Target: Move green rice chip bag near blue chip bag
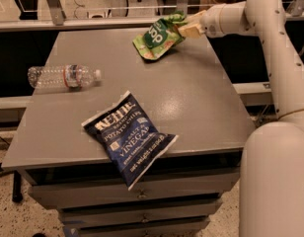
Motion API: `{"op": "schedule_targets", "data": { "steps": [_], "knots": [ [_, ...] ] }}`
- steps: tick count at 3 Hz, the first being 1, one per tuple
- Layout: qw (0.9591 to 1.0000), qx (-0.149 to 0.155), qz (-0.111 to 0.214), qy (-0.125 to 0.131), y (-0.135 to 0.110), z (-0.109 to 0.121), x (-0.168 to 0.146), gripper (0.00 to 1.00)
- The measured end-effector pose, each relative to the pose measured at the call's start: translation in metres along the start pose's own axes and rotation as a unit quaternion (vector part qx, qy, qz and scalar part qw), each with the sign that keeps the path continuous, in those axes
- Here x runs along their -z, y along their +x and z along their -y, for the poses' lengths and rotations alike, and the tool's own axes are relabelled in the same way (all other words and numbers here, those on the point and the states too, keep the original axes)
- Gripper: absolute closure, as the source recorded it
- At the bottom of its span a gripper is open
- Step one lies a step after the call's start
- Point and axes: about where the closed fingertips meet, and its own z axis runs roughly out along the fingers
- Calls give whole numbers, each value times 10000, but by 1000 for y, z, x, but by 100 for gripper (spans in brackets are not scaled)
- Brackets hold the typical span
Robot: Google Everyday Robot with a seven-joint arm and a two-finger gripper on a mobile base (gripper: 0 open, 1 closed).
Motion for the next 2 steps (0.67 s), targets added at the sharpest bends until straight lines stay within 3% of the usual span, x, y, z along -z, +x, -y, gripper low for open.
{"op": "schedule_targets", "data": {
  "steps": [2],
  "knots": [
    [9996, -242, 113, 74, -27, -16, 63, 100]
  ]
}}
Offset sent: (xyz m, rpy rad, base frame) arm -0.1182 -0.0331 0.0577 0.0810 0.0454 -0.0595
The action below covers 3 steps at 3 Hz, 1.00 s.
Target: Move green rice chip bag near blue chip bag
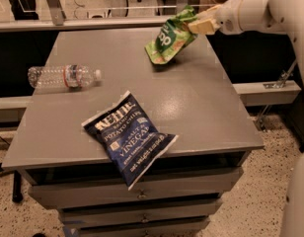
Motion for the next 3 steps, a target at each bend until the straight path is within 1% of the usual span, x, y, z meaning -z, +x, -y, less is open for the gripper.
{"op": "schedule_targets", "data": {
  "steps": [1, 2, 3],
  "knots": [
    [9996, -221, -109, 151, -1, -19, 40, 100],
    [9983, -443, -272, 245, 5, -46, 72, 100],
    [9969, -655, -341, 256, 11, -80, 100, 100]
  ]
}}
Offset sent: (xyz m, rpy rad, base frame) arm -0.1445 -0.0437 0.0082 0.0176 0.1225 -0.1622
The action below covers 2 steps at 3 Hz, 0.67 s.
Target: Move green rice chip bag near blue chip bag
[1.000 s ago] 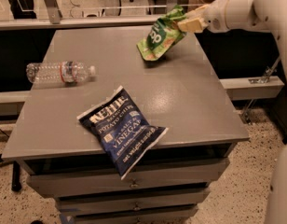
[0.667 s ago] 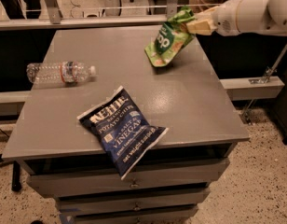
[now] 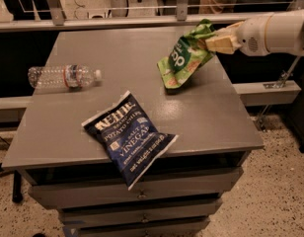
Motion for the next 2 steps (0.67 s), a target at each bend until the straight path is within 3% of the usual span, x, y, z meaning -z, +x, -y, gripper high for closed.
{"op": "schedule_targets", "data": {
  "steps": [2],
  "knots": [
    [9988, -413, 40, -266, 6, -58, 29, 100]
  ]
}}
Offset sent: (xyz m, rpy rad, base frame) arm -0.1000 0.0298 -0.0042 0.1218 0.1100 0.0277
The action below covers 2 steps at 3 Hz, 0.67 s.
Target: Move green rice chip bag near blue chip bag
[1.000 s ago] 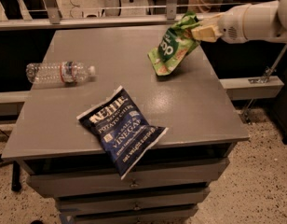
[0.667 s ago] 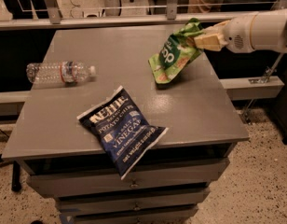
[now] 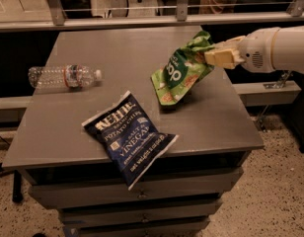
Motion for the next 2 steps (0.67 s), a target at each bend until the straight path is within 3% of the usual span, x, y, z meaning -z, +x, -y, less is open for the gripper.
{"op": "schedule_targets", "data": {
  "steps": [1, 2],
  "knots": [
    [9996, -215, 69, -166, 0, -26, 4, 100],
    [9988, -374, 102, -298, 2, -46, 1, 83]
  ]
}}
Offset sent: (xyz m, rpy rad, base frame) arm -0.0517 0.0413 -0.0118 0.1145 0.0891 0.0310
